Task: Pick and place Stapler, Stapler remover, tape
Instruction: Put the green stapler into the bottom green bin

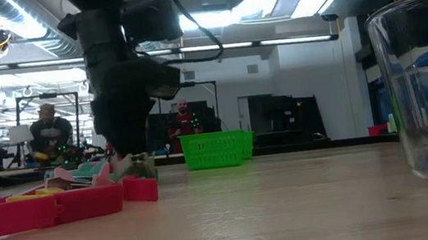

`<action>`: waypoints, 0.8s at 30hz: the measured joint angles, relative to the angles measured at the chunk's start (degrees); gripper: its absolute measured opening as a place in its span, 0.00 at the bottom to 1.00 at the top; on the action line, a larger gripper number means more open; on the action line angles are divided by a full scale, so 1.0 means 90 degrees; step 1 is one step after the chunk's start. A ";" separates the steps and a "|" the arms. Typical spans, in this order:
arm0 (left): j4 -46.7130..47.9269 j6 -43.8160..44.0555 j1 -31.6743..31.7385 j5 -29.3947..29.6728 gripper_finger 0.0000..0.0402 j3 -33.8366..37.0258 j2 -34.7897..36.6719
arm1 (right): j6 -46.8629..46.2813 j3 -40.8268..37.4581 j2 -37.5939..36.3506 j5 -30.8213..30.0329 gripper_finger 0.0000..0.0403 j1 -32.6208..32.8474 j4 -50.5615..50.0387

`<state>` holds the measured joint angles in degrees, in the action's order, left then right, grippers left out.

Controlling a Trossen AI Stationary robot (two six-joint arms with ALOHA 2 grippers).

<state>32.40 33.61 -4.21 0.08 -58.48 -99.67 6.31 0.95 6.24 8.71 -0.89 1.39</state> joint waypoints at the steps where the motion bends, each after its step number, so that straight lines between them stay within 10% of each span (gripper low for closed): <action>1: 0.0036 -0.0137 0.0000 0.0000 0.36 0.0000 0.0002 | 0.0000 0.0000 0.0002 -0.0005 0.05 0.0000 0.0000; 24: -0.0152 -0.1989 -0.0017 0.0175 0.48 0.0000 -0.0069 | 0.0000 0.0000 0.0001 -0.0005 0.05 0.0000 -0.0002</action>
<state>31.03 15.71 -4.36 1.65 -58.48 -100.29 6.31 0.95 6.25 8.67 -0.89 1.37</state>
